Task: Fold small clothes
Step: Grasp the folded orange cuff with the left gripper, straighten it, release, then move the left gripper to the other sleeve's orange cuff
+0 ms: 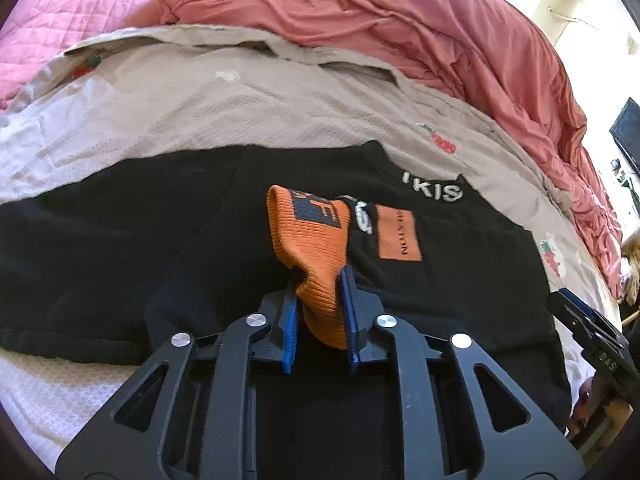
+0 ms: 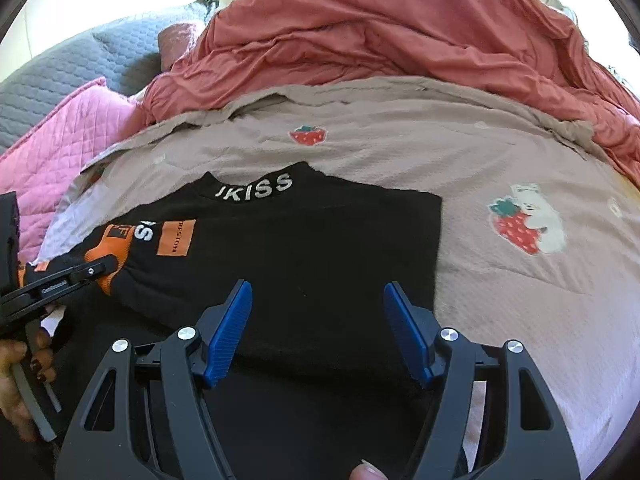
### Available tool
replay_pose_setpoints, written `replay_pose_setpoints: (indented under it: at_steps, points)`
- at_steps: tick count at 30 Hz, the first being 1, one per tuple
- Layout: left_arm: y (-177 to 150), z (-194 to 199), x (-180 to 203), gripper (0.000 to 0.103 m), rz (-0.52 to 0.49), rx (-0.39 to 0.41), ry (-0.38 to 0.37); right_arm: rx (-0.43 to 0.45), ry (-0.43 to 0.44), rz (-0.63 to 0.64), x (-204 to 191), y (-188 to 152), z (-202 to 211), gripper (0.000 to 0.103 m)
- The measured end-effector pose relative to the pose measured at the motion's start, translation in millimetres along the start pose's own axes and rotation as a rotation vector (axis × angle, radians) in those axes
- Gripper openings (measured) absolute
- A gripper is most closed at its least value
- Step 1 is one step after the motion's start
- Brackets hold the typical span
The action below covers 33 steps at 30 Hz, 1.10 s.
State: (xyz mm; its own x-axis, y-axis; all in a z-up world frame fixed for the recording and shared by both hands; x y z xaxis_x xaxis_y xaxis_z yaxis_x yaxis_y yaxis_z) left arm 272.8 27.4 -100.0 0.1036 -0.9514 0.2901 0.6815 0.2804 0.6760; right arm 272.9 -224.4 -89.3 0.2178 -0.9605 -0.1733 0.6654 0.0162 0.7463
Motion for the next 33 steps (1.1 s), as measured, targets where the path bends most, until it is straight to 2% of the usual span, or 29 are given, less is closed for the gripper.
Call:
replay_pose_setpoints:
  at_steps: [2,4,8,11,15,17,20,23,24,27,29,33]
  points:
    - [-4.4,-3.5,-5.2,0.015,0.021,-0.014,0.001,-0.072,-0.027,-0.021,9.6,-13.7,-18.3,0.067]
    - [-5.5,-4.7,-10.5,0.021,0.039,-0.019,0.001,-0.116,-0.031,-0.058,18.9,-25.9,-30.5,0.066]
    - [-3.5,-3.2,-20.3,0.032,0.041,-0.005,0.032,-0.105,-0.038,-0.04,15.5,-25.6,-28.2,0.066]
    - [-2.8,0.8,-26.7,0.033,0.082,0.004,0.026,-0.074,-0.031,-0.04,12.1,-22.1,-17.0,0.068]
    - [18.9,29.3,-23.8,0.03,0.029,0.138,0.077,-0.023,0.004,-0.024,5.0,-13.5,-1.0,0.07]
    - [24.3,38.6,-10.4,0.03,-0.004,0.184,0.046,0.003,0.008,-0.009,2.6,-3.1,2.1,0.073]
    - [24.6,40.7,14.4,0.03,-0.08,0.21,-0.005,0.014,-0.003,-0.013,4.8,10.8,-3.0,0.074]
    - [15.5,32.3,36.9,0.03,-0.157,0.182,-0.053,-0.007,-0.014,-0.018,8.8,17.5,-18.1,0.074]
    - [8.9,23.7,41.1,0.03,-0.172,0.15,-0.061,-0.024,-0.016,-0.019,9.4,17.2,-23.9,0.074]
    - [-11.5,-4.3,31.9,0.033,-0.158,0.029,-0.039,-0.061,-0.009,-0.011,7.2,11.3,-37.8,0.074]
    - [-19.7,-17.2,22.5,0.033,-0.13,-0.02,-0.033,-0.109,-0.037,-0.012,11.9,-0.7,-49.4,0.074]
    - [-17.4,-12.4,19.6,0.033,-0.099,-0.016,-0.057,-0.109,-0.058,-0.003,10.8,-6.6,-53.0,0.074]
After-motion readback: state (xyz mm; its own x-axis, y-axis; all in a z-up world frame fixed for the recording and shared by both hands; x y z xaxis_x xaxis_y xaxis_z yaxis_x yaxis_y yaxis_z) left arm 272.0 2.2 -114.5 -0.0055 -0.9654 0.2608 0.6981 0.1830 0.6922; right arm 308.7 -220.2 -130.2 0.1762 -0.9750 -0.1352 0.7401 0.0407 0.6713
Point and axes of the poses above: each gripper's, at about its wrist camera, not at the fingertips, and z roughly against the way its jaws point, x to its right, y to its top, the point moved 9 cm from there along -z, roughly the way its jaws point, and after that the axes turned 9 degrees about x, right-handed, at the moved point
